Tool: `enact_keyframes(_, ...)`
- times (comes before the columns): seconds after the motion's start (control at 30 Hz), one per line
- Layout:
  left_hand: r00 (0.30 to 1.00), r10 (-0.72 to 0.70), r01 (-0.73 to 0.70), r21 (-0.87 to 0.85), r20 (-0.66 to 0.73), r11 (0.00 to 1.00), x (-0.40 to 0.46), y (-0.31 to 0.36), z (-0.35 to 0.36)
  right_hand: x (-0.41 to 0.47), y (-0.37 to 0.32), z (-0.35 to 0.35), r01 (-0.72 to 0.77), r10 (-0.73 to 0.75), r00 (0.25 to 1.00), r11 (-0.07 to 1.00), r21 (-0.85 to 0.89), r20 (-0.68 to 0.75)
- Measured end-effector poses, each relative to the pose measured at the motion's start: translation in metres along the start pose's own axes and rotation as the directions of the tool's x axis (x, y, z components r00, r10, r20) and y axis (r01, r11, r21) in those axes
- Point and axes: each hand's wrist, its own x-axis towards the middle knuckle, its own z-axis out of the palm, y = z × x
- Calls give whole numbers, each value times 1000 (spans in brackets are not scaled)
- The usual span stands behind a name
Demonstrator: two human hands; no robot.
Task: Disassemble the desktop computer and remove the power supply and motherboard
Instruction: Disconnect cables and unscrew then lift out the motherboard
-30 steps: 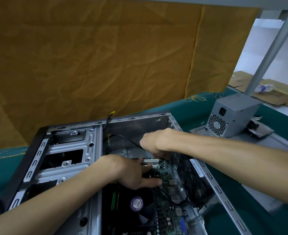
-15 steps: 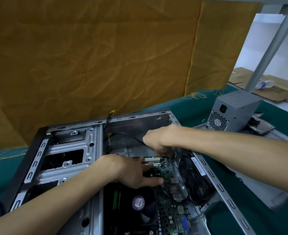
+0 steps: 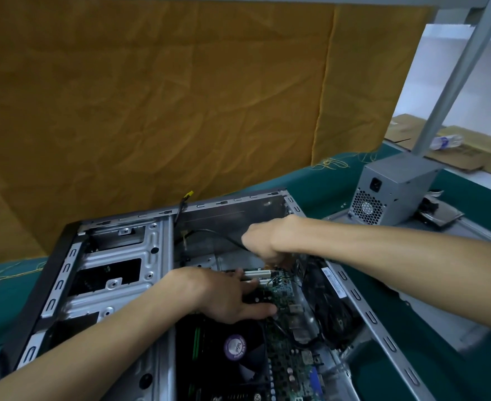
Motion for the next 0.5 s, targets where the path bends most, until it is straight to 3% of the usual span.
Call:
enact_keyframes(0.2,1000,1,-1,-4,3,1000,2,-2,0,9,-9,-3,5,-3,999,998,-64,41)
enact_keyframes(0.4,1000,0,0,8,-11,1000,2,-2,2,8,10,2,31,-34,998,997,64,53)
enact_keyframes(0.5,1000,2,-2,-4,2,1000,0,-1,0,9,2,-2,23,-27,996,999,44,89)
